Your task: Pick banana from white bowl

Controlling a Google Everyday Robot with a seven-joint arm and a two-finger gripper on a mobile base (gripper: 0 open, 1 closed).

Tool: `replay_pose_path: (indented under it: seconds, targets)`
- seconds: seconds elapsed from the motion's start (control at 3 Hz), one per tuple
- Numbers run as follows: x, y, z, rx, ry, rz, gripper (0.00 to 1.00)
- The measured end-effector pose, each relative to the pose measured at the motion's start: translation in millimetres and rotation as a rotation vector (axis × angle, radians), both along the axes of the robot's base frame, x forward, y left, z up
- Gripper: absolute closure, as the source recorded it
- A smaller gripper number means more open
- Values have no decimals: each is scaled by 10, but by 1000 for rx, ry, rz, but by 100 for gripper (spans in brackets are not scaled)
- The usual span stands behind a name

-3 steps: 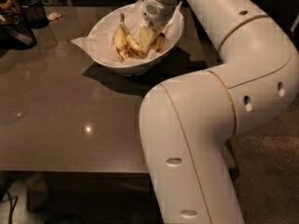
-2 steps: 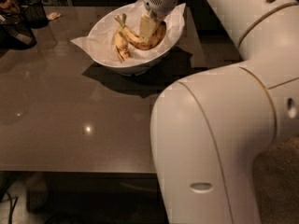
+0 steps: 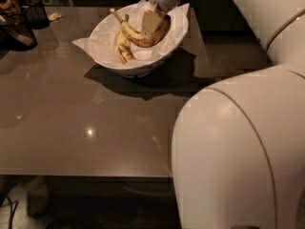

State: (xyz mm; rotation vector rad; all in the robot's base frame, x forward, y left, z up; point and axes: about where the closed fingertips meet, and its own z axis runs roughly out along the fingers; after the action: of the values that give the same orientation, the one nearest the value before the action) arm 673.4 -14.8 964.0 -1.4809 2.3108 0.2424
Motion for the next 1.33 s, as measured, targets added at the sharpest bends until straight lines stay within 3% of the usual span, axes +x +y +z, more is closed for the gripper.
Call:
replay_pose_path:
  seconds: [0.33, 0.67, 1.33]
  targets:
    - [-398, -85, 372, 18, -79, 22, 100]
    - [-398, -81, 376, 17, -81, 23, 100]
    - [-930, -383, 210, 42, -4, -6, 100]
